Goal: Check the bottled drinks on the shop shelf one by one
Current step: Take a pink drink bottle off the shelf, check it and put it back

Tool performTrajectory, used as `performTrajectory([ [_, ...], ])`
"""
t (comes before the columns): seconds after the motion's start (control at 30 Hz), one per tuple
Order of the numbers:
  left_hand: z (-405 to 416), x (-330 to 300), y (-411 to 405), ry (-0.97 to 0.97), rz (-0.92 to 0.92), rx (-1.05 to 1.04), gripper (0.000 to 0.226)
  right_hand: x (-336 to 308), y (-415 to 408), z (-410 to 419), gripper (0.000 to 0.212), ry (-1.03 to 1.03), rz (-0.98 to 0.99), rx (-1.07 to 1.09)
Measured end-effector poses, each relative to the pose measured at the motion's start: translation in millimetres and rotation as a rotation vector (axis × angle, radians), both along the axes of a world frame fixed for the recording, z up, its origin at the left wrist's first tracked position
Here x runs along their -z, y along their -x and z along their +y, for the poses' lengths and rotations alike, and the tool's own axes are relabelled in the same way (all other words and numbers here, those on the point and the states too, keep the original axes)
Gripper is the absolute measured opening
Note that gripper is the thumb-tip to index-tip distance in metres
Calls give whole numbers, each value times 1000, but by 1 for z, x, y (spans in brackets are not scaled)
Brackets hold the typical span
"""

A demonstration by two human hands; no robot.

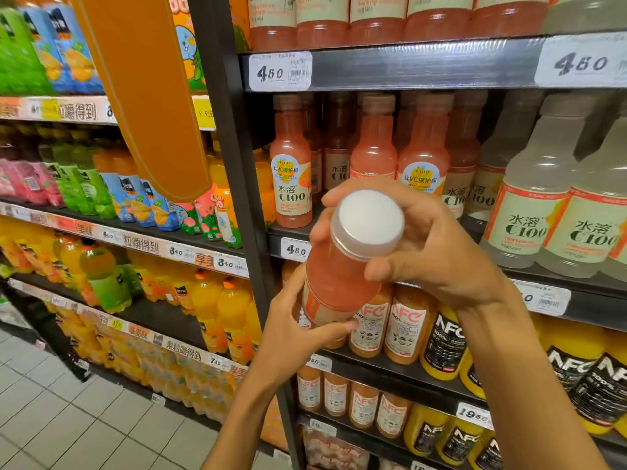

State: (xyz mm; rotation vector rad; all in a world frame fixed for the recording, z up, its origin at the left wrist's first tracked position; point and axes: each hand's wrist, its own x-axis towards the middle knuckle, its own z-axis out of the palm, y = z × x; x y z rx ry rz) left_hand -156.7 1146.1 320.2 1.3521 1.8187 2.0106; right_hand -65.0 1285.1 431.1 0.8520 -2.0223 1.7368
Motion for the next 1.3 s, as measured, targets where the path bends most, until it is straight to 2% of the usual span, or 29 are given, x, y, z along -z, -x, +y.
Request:
performTrajectory([
  [0.1, -3, 2, -2, 21, -56, 137, 62, 0, 7, 2, 52, 86, -26, 22],
  [0.2, -4, 3, -12, 77, -148, 293, 57, 2, 18, 1, 55, 228, -132, -1],
  [0.27, -1, 6, -18, 95, -216, 361, 53, 7, 23, 4, 32, 317, -177, 117],
  [0.3, 1, 5, -20, 88, -265, 355, 57, 9, 25, 6, 19, 341, -188, 219],
  [0.33, 2, 3, -22, 76, -315, 329, 64, 12, 28, 9, 18, 362, -195, 316],
  [0.37, 4, 2, -22, 65, -350, 291, 69, 14, 31, 9, 23, 392, -215, 399],
  [0.47, 9, -5, -27, 59, -382, 193, 60, 15, 37, 13, 29, 496, -281, 516],
  [0.57, 10, -4, -33, -13, -570, 296, 74, 14, 37, 18, 32, 523, -308, 362],
  [0.67, 9, -1, -37, -64, -644, 469, 66, 18, 37, 15, 38, 584, -296, 215],
  [0.77, 11, -3, -34, -5, -562, 325, 66, 15, 38, 10, 36, 592, -280, 191],
  [0.87, 11, -7, -28, -2, -349, 163, 66, 9, 36, 10, 31, 517, -230, 387],
  [0.93, 14, -9, -31, 1, -290, 129, 59, 8, 37, 8, 30, 458, -201, 493],
  [1.0, 17, -9, -35, 13, -332, 119, 46, 8, 38, 7, 28, 423, -224, 501],
  [1.03, 17, -9, -37, 6, -380, 133, 46, 9, 38, 10, 26, 422, -239, 479],
  [1.13, 11, -7, -37, -33, -601, 316, 68, 12, 36, 16, 28, 495, -305, 292],
  [1.2, 8, -7, -37, -6, -674, 464, 70, 16, 38, 16, 37, 593, -347, 132],
  [1.27, 9, -6, -38, 29, -660, 432, 65, 19, 41, 16, 27, 647, -333, 78],
  [1.3, 11, -6, -36, 46, -616, 348, 60, 19, 41, 18, 24, 636, -322, 108],
])
